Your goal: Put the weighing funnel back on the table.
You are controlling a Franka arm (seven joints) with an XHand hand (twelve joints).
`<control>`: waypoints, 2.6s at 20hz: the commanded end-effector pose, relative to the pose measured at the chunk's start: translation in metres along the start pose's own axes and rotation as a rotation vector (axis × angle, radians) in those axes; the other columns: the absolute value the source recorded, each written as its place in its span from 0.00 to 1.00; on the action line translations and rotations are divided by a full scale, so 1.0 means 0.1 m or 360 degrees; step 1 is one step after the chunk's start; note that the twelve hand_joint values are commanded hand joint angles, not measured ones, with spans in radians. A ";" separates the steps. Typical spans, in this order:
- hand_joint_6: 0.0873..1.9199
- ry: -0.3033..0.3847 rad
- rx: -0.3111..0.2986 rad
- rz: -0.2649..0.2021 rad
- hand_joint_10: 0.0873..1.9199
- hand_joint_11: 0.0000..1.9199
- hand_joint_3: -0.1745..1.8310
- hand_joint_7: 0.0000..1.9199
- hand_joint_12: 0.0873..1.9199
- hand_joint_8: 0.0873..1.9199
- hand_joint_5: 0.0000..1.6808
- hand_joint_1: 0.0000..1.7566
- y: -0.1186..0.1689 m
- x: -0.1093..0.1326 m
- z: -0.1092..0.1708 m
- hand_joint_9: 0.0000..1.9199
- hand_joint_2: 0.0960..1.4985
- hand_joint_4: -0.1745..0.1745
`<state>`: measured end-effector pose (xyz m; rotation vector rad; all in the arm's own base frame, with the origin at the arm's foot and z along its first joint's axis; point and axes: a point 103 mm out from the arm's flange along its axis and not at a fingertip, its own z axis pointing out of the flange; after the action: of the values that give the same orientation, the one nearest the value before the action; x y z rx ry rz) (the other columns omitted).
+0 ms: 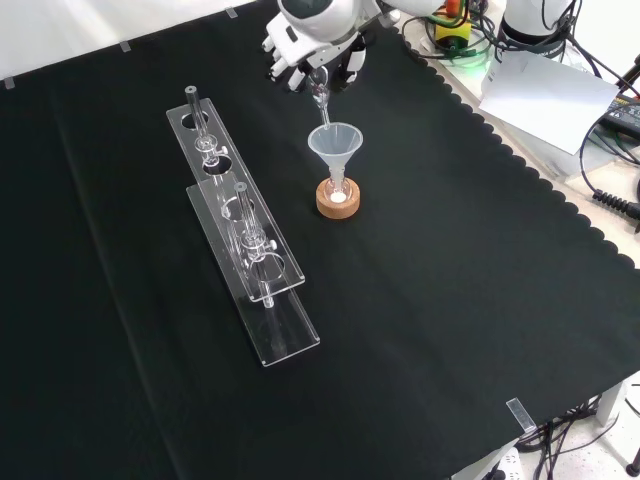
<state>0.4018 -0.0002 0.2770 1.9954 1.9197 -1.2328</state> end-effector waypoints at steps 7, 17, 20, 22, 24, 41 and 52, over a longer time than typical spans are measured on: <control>0.50 0.0264 -0.0199 -0.0019 0.22 0.31 0.46 0.26 0.60 0.31 0.66 0.61 0.01 -0.12 0.16 0.43 0.42 1.00; 0.50 0.0420 -0.0249 0.0024 0.22 0.30 0.46 0.26 0.60 0.31 0.66 0.61 0.17 -0.30 0.47 0.43 0.42 1.00; 0.50 0.0468 -0.0248 0.0030 0.22 0.30 0.46 0.26 0.60 0.31 0.66 0.61 0.23 -0.34 0.58 0.43 0.42 1.00; 0.50 0.0506 -0.0257 0.0042 0.22 0.30 0.46 0.26 0.60 0.31 0.66 0.61 0.27 -0.37 0.66 0.43 0.42 1.00; 0.50 0.0532 -0.0254 0.0053 0.22 0.30 0.46 0.26 0.60 0.31 0.66 0.61 0.33 -0.40 0.74 0.43 0.42 1.00; 0.50 0.0671 -0.0170 0.0035 0.22 0.30 0.46 0.26 0.61 0.31 0.66 0.61 1.07 -0.46 1.35 0.43 0.42 1.00; 0.50 0.0709 -0.0166 0.0018 0.22 0.30 0.46 0.27 0.61 0.31 0.66 0.61 1.44 -0.43 1.58 0.43 0.42 1.00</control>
<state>0.4517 -0.1441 0.1455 2.3597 2.0874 -0.7439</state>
